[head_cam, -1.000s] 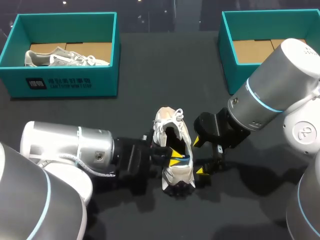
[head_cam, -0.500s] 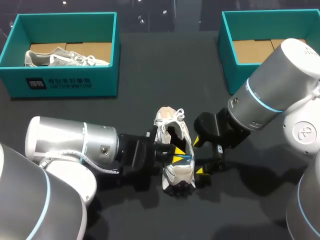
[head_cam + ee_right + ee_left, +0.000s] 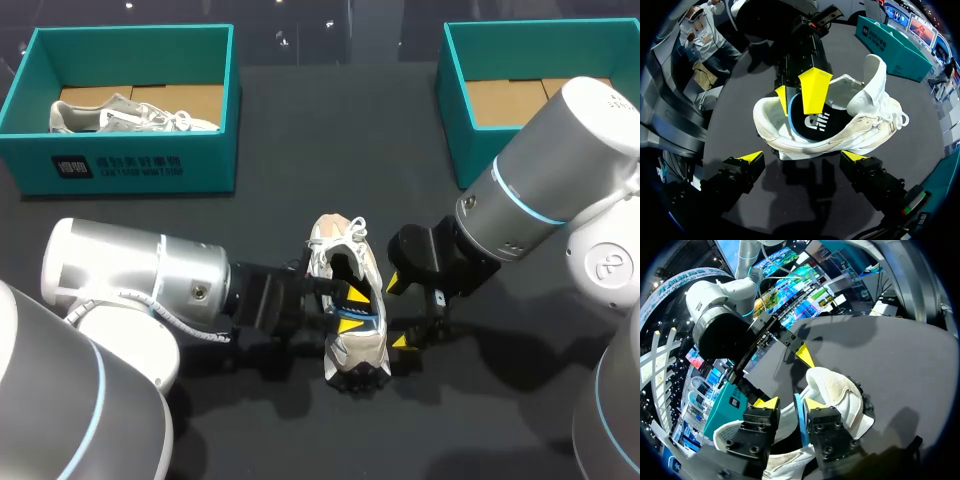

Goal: Take the shoe out of the shoebox, open the shoe tongue, remove and reinsert the insole, then place the shoe into the shoebox

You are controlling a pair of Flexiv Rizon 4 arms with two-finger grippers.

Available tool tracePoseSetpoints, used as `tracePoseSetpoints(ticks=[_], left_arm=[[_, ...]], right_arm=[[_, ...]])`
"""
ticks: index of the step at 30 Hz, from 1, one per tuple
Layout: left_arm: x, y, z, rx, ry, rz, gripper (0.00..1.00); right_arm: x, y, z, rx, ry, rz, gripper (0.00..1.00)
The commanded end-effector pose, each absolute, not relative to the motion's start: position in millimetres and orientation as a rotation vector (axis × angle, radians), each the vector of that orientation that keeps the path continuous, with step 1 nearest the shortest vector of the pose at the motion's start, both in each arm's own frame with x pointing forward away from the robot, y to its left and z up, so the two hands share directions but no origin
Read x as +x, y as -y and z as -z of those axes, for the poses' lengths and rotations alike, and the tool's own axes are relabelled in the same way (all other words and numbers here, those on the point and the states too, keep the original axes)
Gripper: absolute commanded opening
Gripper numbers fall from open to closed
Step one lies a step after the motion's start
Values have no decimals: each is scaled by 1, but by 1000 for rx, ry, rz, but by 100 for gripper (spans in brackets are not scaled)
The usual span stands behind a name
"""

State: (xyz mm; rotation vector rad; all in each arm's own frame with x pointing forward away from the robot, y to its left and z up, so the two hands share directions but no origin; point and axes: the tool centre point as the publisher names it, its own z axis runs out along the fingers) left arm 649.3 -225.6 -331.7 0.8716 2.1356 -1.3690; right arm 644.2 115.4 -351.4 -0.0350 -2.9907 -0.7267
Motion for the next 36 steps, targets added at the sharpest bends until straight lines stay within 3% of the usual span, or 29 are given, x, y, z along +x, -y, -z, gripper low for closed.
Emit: tracePoseSetpoints(ticks=[1,23,36], left_arm=[[648,218,323,895,-2159,1378,31],[641,173,304,1085,-2314,1332,34],[646,137,283,1218,-2417,1302,30]], right_arm=[[643,-116,353,-36,2994,727,100],[637,-66,317,-58,2996,658,100],[629,-27,301,-68,2987,592,100]])
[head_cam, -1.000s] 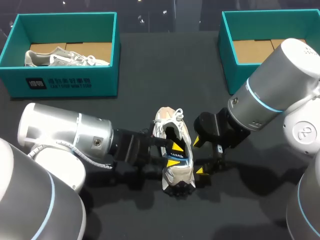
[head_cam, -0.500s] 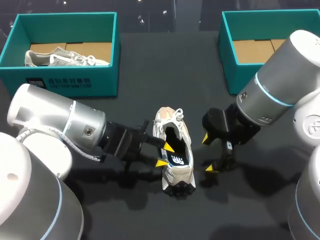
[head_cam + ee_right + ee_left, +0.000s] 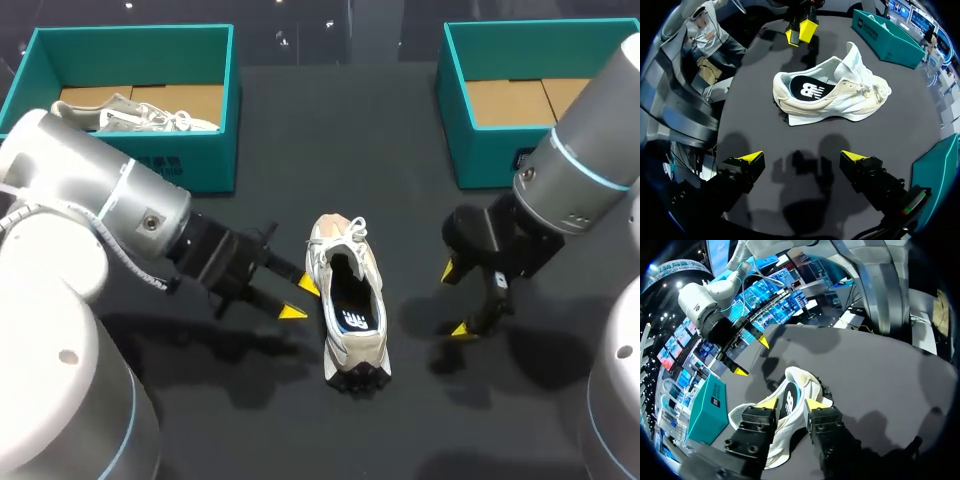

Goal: Take the shoe out of the shoebox, open the shoe tongue, remove and reinsert the insole, then place the shoe into the shoebox

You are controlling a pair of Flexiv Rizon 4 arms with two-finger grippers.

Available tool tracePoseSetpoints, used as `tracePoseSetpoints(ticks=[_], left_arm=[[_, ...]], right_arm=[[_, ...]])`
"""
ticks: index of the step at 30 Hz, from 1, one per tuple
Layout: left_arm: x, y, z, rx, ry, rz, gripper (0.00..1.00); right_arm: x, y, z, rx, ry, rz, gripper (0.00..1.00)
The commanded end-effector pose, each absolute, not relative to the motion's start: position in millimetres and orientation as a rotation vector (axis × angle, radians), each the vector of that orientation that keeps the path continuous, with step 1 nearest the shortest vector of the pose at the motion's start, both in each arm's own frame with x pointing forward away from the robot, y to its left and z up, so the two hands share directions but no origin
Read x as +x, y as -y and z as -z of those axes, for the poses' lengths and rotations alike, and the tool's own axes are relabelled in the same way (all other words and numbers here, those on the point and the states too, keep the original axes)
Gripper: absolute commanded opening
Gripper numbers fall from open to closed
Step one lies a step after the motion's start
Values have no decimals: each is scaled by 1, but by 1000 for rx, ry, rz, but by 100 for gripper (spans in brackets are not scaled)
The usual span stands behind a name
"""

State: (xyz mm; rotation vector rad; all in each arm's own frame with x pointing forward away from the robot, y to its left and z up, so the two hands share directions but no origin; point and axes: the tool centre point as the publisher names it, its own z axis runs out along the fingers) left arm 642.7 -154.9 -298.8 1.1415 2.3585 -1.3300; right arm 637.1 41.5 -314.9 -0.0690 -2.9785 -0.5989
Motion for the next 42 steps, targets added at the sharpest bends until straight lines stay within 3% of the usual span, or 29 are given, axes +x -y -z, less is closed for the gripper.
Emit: tracePoseSetpoints(ticks=[1,15,16,18,19,42], left_arm=[[646,136,282,1226,-2423,1298,29],[652,104,254,1460,-2477,1183,29],[652,102,252,1476,-2480,1177,25],[653,98,249,1524,-2490,1144,5],[653,97,248,1557,-2496,1124,0],[651,97,228,1830,-2489,908,0]], right_arm=[[628,-25,300,-67,2988,584,100],[611,14,293,-118,2988,544,100],[610,17,293,-149,2983,540,100],[610,17,293,-149,2983,540,100],[610,17,293,-149,2983,540,100],[610,23,292,-164,2981,548,100]])
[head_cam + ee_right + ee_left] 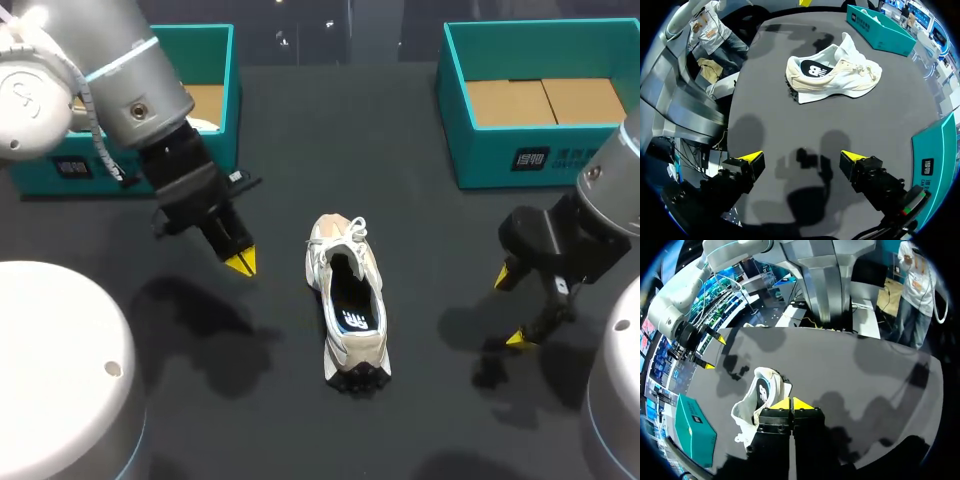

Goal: Take the shoe out of the shoebox, open the shoe tongue, remove and reinsert the insole, then place the shoe into the shoebox

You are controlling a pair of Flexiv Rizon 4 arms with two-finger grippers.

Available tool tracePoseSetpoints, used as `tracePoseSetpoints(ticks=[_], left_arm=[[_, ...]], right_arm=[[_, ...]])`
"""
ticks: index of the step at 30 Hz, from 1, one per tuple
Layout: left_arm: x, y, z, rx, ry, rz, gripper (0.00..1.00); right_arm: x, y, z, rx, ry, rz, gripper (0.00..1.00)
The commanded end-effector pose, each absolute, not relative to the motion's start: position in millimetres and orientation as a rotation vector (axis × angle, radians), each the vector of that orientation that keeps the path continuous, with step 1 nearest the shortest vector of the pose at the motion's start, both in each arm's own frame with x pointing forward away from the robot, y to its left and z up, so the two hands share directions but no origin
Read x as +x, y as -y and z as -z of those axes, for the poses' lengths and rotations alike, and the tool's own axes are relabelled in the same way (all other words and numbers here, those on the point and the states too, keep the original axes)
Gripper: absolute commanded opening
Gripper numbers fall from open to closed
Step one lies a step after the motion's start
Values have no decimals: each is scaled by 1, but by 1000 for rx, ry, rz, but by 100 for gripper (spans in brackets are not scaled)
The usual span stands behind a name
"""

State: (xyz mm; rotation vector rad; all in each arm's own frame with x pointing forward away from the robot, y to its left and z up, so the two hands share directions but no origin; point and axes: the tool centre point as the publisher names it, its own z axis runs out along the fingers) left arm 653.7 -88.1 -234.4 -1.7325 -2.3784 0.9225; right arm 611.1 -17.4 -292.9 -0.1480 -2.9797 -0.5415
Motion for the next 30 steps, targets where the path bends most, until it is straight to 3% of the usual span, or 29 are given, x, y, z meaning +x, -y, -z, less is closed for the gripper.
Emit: tracePoseSetpoints(ticks=[1,30], left_arm=[[652,98,228,-1752,2367,-843,0],[659,169,265,-2061,2050,-532,0]], right_arm=[[610,28,290,-191,2981,556,100],[617,59,278,-384,2988,608,100]])
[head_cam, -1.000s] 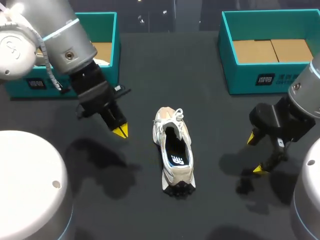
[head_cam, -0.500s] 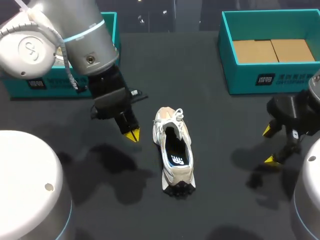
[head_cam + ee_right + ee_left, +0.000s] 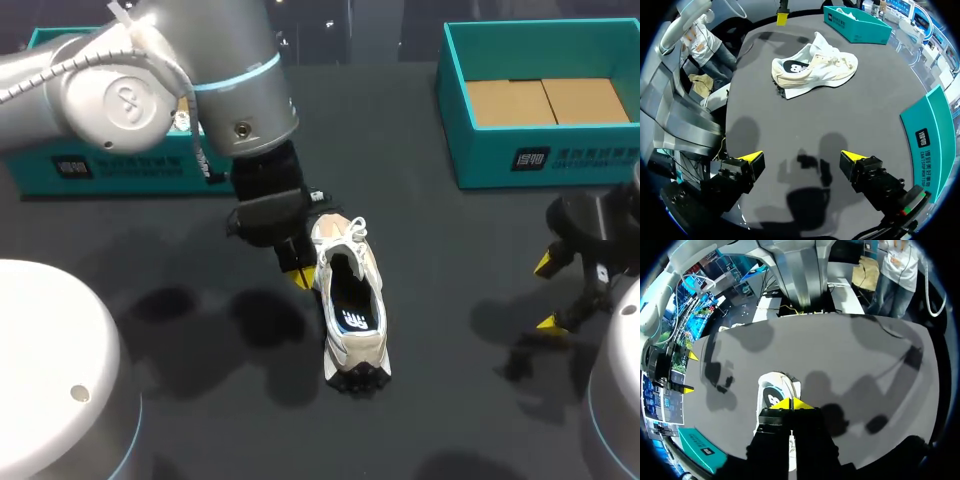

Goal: Take the shoe out of the shoebox, open the shoe tongue, remove and reinsert the insole, then place the shoe into the shoebox

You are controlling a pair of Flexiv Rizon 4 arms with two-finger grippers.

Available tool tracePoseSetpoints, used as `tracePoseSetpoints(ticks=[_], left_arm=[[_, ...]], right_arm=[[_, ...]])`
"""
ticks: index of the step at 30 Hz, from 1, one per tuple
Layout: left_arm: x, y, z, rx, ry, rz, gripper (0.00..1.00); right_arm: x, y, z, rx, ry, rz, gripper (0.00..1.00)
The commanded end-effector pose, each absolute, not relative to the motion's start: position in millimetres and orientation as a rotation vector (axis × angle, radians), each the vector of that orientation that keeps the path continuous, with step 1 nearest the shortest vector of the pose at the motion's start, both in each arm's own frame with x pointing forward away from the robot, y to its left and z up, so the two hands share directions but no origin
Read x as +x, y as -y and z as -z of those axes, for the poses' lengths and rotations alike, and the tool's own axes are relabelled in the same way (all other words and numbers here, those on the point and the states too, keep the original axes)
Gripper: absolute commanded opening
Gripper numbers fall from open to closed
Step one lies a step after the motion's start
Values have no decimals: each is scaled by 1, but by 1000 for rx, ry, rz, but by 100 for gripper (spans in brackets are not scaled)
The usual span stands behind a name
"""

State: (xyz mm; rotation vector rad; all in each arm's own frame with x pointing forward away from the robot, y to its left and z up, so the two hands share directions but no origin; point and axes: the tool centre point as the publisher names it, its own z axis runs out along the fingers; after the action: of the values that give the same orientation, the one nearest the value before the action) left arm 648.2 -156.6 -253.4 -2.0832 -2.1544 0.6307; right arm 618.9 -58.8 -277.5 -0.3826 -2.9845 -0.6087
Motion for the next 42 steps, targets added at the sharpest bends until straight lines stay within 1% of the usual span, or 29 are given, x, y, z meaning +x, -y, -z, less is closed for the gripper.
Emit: tracePoseSetpoints(ticks=[1,3,13,25,42], left_arm=[[659,168,269,-2065,2024,-514,0],[658,164,276,-2102,1973,-400,0],[658,164,276,-2102,1973,-400,0],[659,196,316,-2193,1955,-280,0],[659,206,347,-2198,1887,-216,0]], right_arm=[[617,59,278,-384,2988,608,100],[617,59,278,-384,2988,608,100],[617,59,278,-384,2988,608,100],[617,59,278,-384,2988,608,100],[617,59,278,-384,2988,608,100]])
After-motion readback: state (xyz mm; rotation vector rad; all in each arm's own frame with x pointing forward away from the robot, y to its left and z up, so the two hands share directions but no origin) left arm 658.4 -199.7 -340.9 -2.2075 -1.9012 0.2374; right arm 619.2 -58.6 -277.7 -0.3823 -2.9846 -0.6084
